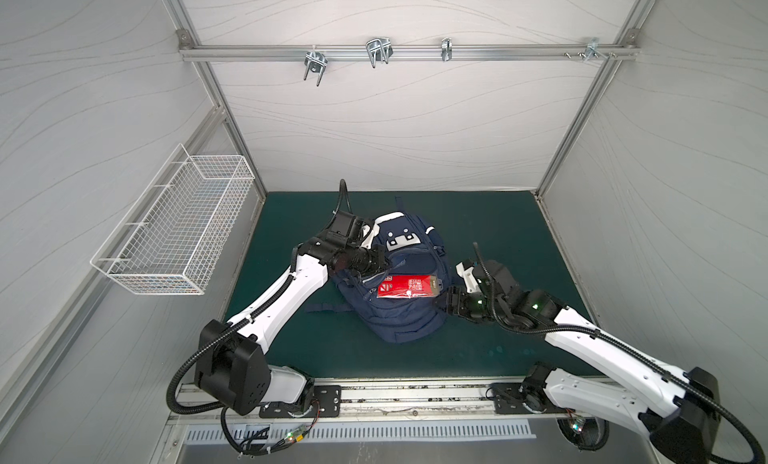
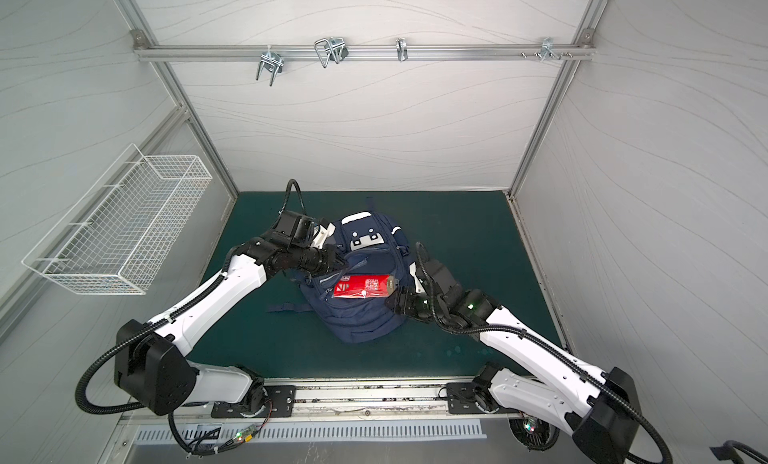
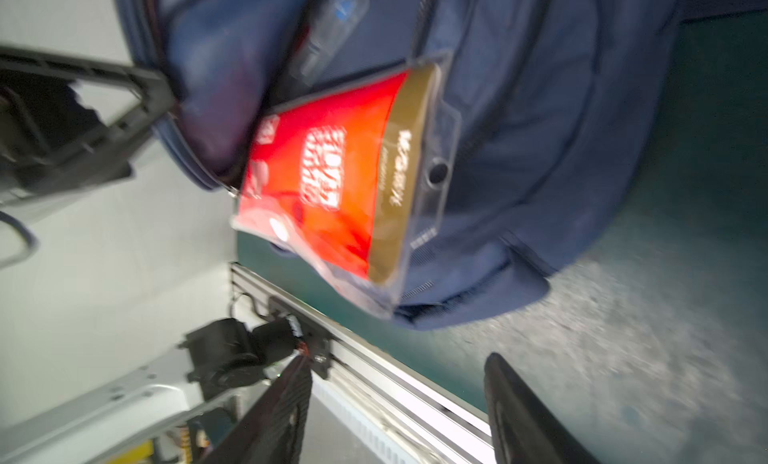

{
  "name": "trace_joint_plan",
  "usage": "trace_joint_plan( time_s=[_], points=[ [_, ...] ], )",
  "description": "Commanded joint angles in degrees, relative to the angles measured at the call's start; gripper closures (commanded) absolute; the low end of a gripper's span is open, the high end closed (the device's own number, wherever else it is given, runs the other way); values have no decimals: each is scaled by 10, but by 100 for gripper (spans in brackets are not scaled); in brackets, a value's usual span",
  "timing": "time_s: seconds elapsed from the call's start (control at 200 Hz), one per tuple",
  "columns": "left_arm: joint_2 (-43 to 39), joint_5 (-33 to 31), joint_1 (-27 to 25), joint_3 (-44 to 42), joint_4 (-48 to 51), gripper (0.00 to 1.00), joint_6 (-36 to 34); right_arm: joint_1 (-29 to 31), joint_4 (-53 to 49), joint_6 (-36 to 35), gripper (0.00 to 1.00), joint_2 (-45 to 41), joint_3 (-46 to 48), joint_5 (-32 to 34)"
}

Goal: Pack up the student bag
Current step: 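Push the red pen package deeper into the pocket with the right gripper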

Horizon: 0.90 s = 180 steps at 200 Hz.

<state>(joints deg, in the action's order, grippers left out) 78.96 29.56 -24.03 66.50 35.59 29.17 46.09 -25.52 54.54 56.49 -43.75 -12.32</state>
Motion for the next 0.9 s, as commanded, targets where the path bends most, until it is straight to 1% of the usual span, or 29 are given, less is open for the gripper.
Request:
trace_joint_plan(
  time_s=[0.0,0.11,0.175,0.27,0.33,0.385,0.43,0.57,0.655,0.7,0.785,0.896],
  points=[
    [-14,33,1,19,-26,100,11,-13,86,32,38,17,8,-39],
    [-16,28,0,16,-22,100,8,-28,117,34,50,45,13,-37],
    [-14,29,0,17,-21,100,7,-35,140,33,55,61,15,-39],
    [-13,30,0,24,-20,100,4,-42,160,33,67,89,7,-48],
    [-11,28,1,29,-15,100,-3,-43,160,29,82,102,-7,-53],
    [-9,25,0,34,-8,100,-13,-44,154,22,93,110,-27,-53],
    [-8,21,0,36,-1,100,-21,-44,144,14,100,116,-46,-50],
    [-2,-3,-12,54,32,100,-55,-44,89,-18,100,129,-115,-28],
    [-1,-26,-38,76,51,100,-84,-45,73,-22,100,132,-139,-6],
    [-2,-50,-56,89,62,100,-102,-48,59,-21,100,139,-150,1],
    [-3,-75,-81,108,67,100,-121,-51,59,-15,100,168,-164,-13],
    [-14,-79,-90,116,54,100,-121,-51,93,-1,100,199,-159,-38]
  ],
)
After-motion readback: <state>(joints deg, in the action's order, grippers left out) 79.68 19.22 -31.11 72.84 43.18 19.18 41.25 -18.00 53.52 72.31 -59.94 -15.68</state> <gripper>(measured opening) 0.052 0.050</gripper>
